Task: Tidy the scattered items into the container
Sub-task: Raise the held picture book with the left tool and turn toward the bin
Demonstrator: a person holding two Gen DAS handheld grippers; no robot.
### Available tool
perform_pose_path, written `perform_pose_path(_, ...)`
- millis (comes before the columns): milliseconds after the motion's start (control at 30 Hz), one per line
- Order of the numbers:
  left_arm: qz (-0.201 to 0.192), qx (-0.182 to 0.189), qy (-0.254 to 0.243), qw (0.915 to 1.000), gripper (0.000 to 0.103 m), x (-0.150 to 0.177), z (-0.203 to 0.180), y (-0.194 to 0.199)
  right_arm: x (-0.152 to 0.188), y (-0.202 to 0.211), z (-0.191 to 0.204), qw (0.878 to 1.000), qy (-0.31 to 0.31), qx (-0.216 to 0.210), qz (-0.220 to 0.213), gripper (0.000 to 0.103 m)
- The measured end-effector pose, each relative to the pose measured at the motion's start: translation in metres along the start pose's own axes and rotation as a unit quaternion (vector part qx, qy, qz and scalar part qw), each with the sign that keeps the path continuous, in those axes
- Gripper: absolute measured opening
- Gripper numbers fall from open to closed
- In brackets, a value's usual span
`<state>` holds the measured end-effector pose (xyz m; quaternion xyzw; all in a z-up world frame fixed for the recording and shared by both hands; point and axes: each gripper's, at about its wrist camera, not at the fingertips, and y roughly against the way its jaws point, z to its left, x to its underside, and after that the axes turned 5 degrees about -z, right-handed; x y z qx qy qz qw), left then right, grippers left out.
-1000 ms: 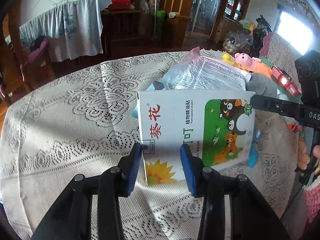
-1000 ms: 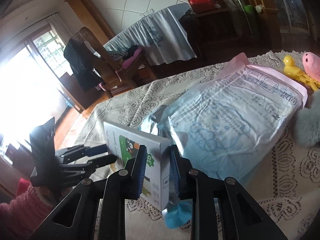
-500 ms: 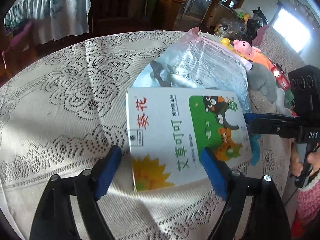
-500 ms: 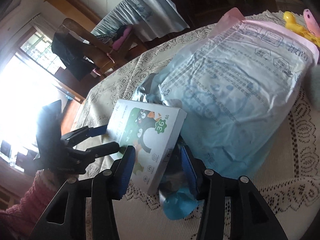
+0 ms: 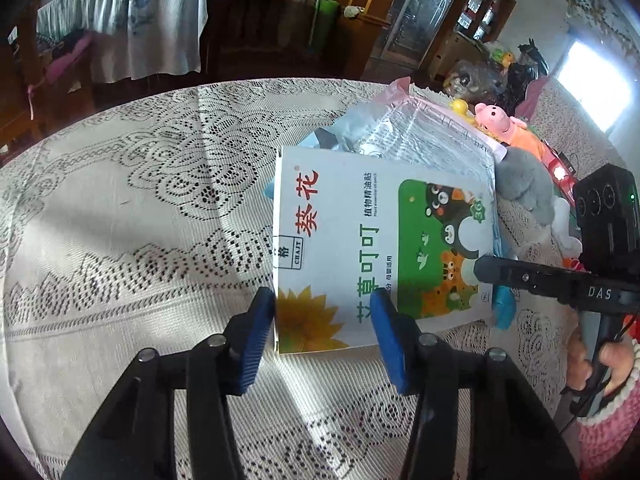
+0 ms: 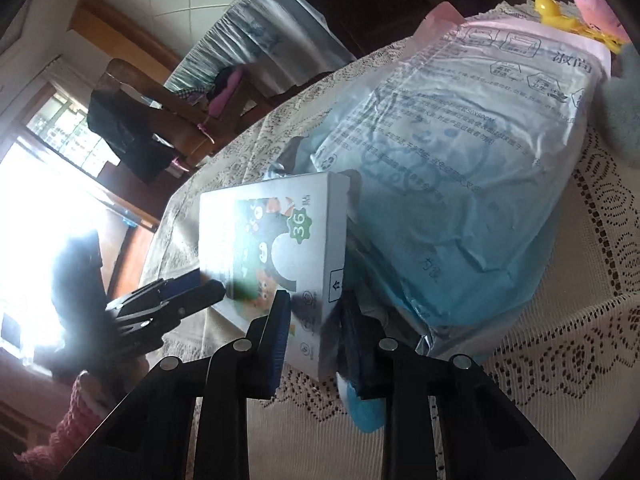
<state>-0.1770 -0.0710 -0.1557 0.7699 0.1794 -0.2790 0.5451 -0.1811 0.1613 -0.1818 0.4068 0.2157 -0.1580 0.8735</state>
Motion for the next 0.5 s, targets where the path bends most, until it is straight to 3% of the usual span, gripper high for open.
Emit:
perform_pose_path(267,-0.040,-0.015,-0.002,0.9991,0.045,0.013,-0.003,0.039,0.005,0.015,0.022,0.998,0.046,-0.027,-0.024,0.025)
perform_pose_path(500,-0.081,-0.045,-0.005,0.9957,0.044,0.020,0.002,0.097,0.006,0.027,0.069,0.993,0.097,-0.054,-0.037,0.025)
